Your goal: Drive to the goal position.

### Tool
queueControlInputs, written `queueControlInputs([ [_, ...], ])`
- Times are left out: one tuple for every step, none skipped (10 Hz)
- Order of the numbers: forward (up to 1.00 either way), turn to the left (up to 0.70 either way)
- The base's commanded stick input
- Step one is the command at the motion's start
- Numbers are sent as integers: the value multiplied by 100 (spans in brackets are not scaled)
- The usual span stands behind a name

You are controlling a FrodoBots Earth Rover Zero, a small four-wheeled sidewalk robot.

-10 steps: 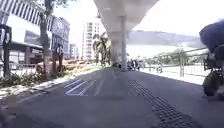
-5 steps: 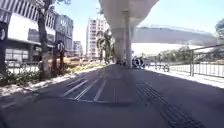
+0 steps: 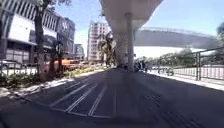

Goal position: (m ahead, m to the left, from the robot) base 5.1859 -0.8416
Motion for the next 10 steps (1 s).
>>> queueControlInputs([
  [70,0],
  [70,0],
  [70,0],
  [70,0],
  [70,-6],
  [70,-14],
  [70,-14],
  [70,-11],
  [70,0],
  [70,0],
])
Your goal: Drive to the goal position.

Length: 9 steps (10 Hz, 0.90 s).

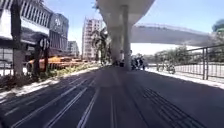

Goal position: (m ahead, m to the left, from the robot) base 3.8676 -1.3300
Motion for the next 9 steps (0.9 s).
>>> queueControlInputs([
  [70,0],
  [70,0],
  [70,0],
  [70,0],
  [70,0],
  [70,0],
  [70,0],
  [70,0],
  [70,0],
])
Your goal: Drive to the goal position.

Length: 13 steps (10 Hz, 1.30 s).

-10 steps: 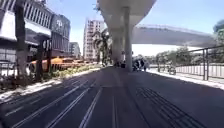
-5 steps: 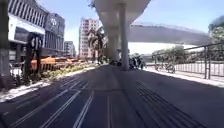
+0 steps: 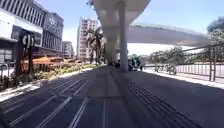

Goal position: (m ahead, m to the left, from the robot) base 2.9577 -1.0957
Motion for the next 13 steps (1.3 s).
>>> queueControlInputs([
  [70,0],
  [70,0],
  [70,0],
  [70,0],
  [70,0],
  [70,0],
  [70,0],
  [70,0],
  [70,0],
  [70,0],
  [70,0],
  [70,0],
  [70,0],
])
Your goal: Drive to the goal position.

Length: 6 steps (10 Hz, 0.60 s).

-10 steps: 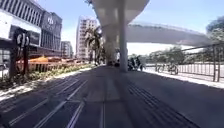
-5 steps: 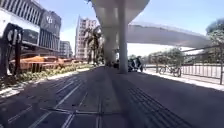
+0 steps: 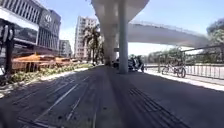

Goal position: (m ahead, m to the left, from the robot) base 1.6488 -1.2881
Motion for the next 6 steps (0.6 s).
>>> queueControlInputs([
  [70,0],
  [70,0],
  [70,0],
  [70,0],
  [70,0],
  [70,0],
])
